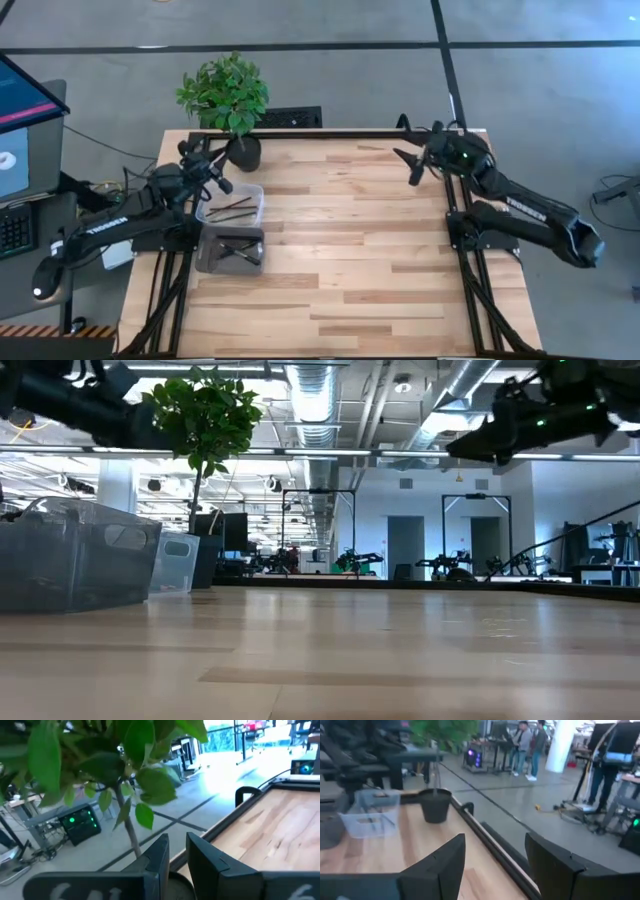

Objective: Sort pens & pencils
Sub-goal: Return to Home Position

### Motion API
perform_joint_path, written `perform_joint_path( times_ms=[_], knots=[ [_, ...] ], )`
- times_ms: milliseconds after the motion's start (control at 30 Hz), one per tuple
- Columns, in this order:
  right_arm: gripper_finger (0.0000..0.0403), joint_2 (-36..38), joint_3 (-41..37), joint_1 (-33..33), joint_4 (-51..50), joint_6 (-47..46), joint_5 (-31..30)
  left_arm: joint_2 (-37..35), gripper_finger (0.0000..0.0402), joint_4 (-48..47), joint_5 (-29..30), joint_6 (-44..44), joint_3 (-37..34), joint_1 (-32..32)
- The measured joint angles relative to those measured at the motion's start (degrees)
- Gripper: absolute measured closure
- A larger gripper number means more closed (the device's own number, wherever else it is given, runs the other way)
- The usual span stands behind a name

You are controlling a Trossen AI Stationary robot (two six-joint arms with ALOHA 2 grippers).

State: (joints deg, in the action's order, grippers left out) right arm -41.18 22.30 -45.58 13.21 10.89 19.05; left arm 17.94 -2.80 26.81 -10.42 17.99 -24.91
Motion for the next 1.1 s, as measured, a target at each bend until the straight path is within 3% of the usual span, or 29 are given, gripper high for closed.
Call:
perform_joint_path(
  times_ms=[233, 433, 700, 967, 1100],
  knots=[
    [0.0173, 12.6, -4.3, 1.1, -1.5, -2.1, 0.0, -6.2, 0.0345, -2.4, 0.5, 2.0, -5.9, 0.0],
    [0.0173, 20.3, -5.0, 1.1, -9.8, -2.1, 0.0, -6.8, 0.0345, -3.1, -1.3, 4.8, -10.1, 0.0],
    [0.0173, 29.3, -5.0, 1.1, -16.5, -1.9, 0.0, -6.7, 0.0345, 6.8, -0.9, 7.2, -17.0, 0.0],
    [0.0173, 41.3, -10.8, 1.1, -20.1, -4.9, -2.0, -6.7, 0.0345, 7.8, -0.6, 7.0, -17.3, 0.0],
    [0.0173, 40.3, -15.3, 1.5, -16.1, -6.4, -5.6, -6.7, 0.0345, 7.7, -0.7, 7.3, -17.3, 0.0]
  ],
)
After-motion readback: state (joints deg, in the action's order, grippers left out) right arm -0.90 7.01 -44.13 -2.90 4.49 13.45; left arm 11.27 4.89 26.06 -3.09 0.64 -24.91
